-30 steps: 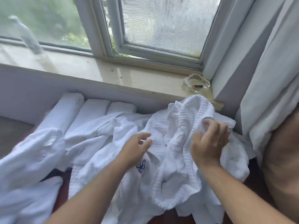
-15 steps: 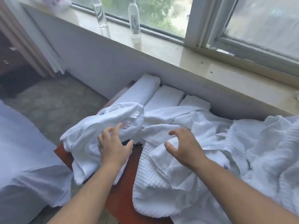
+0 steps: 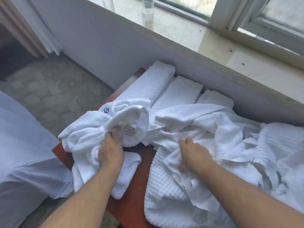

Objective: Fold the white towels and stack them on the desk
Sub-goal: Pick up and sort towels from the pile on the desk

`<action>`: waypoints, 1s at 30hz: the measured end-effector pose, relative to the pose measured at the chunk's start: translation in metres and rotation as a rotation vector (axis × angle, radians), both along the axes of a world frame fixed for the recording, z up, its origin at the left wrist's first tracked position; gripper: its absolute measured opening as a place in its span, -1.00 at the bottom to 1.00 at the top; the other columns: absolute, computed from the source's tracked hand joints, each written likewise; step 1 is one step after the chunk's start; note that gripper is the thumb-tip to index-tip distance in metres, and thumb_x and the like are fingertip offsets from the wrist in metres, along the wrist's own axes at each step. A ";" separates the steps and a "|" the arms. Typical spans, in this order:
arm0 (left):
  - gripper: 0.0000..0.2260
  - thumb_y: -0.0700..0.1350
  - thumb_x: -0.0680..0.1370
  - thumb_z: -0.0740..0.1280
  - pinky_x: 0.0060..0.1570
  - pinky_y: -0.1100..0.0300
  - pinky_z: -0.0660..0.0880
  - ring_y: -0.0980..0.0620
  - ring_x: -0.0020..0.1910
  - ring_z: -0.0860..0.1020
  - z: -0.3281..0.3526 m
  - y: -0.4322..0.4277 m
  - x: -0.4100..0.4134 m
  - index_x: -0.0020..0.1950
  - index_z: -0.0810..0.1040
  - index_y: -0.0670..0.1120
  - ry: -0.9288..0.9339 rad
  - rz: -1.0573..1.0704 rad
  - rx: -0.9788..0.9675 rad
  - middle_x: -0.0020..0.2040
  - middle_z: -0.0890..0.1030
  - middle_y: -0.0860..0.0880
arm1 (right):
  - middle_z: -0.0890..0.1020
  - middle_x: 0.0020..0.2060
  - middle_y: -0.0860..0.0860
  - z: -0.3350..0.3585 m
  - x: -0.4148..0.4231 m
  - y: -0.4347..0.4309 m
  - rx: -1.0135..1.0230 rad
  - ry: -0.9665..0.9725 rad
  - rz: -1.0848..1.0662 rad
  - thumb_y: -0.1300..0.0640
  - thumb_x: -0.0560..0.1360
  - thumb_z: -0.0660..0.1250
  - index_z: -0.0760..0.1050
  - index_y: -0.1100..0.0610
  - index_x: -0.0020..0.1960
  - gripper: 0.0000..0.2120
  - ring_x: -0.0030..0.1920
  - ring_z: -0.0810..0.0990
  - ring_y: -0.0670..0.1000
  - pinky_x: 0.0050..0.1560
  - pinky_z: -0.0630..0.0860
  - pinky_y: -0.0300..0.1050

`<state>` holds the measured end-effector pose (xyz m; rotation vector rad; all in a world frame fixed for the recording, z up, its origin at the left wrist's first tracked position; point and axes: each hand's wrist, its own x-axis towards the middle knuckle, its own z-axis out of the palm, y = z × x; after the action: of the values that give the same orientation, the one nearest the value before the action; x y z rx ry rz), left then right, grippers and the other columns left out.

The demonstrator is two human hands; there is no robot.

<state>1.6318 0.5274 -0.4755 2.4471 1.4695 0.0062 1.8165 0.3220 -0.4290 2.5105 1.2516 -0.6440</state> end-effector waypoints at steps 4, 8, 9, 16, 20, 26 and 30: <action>-0.69 -0.13 0.66 0.12 -0.07 -0.06 0.54 -0.14 -0.04 0.58 0.003 0.002 -0.008 0.39 0.30 0.09 -0.142 0.007 -0.120 0.06 0.55 -0.02 | 0.63 0.10 0.02 0.002 -0.006 0.005 -0.088 -0.015 0.104 0.17 0.58 0.26 0.46 0.07 0.24 -0.76 0.08 0.65 0.11 -0.11 0.43 -0.09; -0.42 -0.22 0.51 0.33 -0.16 0.07 0.47 -0.20 -0.03 0.59 0.016 -0.030 -0.011 0.51 0.26 -0.03 -0.271 -0.039 -0.239 0.09 0.60 -0.10 | 0.65 0.06 0.02 0.007 -0.013 -0.004 -0.078 -0.044 0.172 0.11 0.58 0.25 0.56 0.06 0.16 -0.80 0.07 0.65 0.12 -0.09 0.43 -0.09; -0.41 -0.19 0.50 0.35 -0.17 0.10 0.44 -0.18 -0.02 0.59 0.021 -0.041 -0.011 0.51 0.27 -0.02 -0.322 -0.019 -0.316 0.06 0.61 -0.08 | 0.63 0.06 0.02 0.010 -0.015 -0.010 -0.020 -0.035 0.146 0.04 0.57 0.27 0.55 0.05 0.13 -0.81 0.07 0.64 0.13 -0.09 0.42 -0.08; -0.64 -0.04 0.37 0.39 0.02 0.17 0.57 0.06 0.05 0.64 0.072 -0.130 0.016 0.15 0.58 -0.06 -0.702 -0.013 -0.880 0.00 0.70 0.05 | 0.64 -0.27 -0.07 0.067 0.004 -0.067 0.765 0.250 -0.515 -0.12 0.43 0.36 0.52 0.08 -0.20 -0.74 -0.18 0.58 0.04 -0.16 0.49 -0.01; -0.63 -0.08 0.40 0.37 -0.01 0.26 0.56 0.17 0.07 0.65 0.120 -0.172 0.050 0.21 0.60 -0.01 -0.831 -0.188 -0.970 0.04 0.71 0.10 | 0.50 -0.52 -0.19 0.115 0.020 -0.124 1.124 0.243 -0.886 -0.08 0.31 0.30 0.45 0.09 -0.32 -0.77 -0.47 0.44 -0.14 -0.36 0.37 -0.10; -0.67 -0.16 0.46 0.32 -0.17 0.30 0.55 0.14 0.00 0.66 0.184 -0.268 0.120 0.22 0.60 0.00 -0.932 -0.472 -1.082 0.03 0.71 0.06 | 0.58 -0.35 -0.13 0.179 0.041 -0.236 1.567 -0.025 -1.206 -0.06 0.37 0.37 0.54 0.10 -0.15 -0.78 -0.29 0.56 -0.01 -0.22 0.47 -0.14; -0.66 -0.16 0.49 0.33 0.17 -0.15 0.59 -0.08 0.18 0.64 0.224 -0.351 0.179 0.27 0.57 -0.06 -0.959 -0.623 -1.281 0.16 0.68 -0.10 | 0.60 -0.17 -0.24 0.210 0.049 -0.308 1.780 -0.448 -1.359 -0.06 0.43 0.36 0.51 0.02 -0.09 -0.83 -0.12 0.56 -0.13 -0.20 0.37 -0.47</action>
<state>1.8109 0.1762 -0.2520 1.3196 0.0872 0.0711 1.8657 0.0137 -0.2188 4.0248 -0.8588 1.6449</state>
